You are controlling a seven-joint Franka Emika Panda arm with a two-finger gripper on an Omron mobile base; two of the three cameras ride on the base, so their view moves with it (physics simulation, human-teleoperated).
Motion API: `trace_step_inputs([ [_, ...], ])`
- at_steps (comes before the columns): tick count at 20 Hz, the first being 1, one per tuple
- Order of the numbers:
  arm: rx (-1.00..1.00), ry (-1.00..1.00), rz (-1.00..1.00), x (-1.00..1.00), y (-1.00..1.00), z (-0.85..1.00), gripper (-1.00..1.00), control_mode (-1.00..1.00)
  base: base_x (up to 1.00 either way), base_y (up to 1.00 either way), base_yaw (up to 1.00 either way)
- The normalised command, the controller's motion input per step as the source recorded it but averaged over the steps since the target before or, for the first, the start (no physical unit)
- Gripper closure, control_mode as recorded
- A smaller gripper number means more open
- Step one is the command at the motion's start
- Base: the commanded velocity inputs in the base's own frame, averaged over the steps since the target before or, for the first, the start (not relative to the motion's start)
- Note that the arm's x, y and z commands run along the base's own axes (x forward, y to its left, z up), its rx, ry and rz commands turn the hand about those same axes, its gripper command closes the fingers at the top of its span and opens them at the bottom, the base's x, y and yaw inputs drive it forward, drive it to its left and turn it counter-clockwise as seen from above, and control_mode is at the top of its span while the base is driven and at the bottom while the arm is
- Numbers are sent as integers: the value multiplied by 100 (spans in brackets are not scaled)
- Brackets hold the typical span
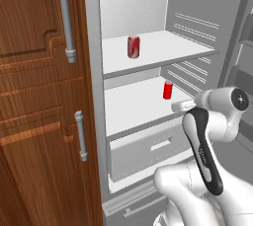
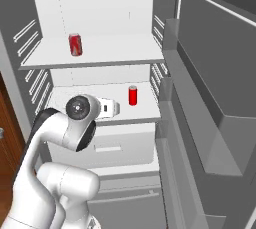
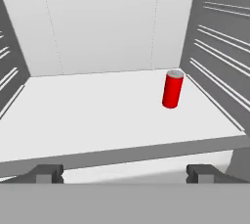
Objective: Open the fridge, grab two sodas, and place both sodas inside the bowl with ice on the dining counter.
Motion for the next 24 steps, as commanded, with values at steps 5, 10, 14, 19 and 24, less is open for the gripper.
trace_step_inputs([
  [5,7,-9,-2,33,-18,0,-100,-100,0,0,0],
  [10,5,-2,0,37,-21,0,-100,-100,0,0,0],
  [14,1,2,-1,24,-8,0,-100,-100,0,0,0],
  [19,0,0,-1,13,-14,0,-100,-100,0,0,0],
  [24,-1,1,-7,23,-18,0,-100,-100,0,0,0],
])
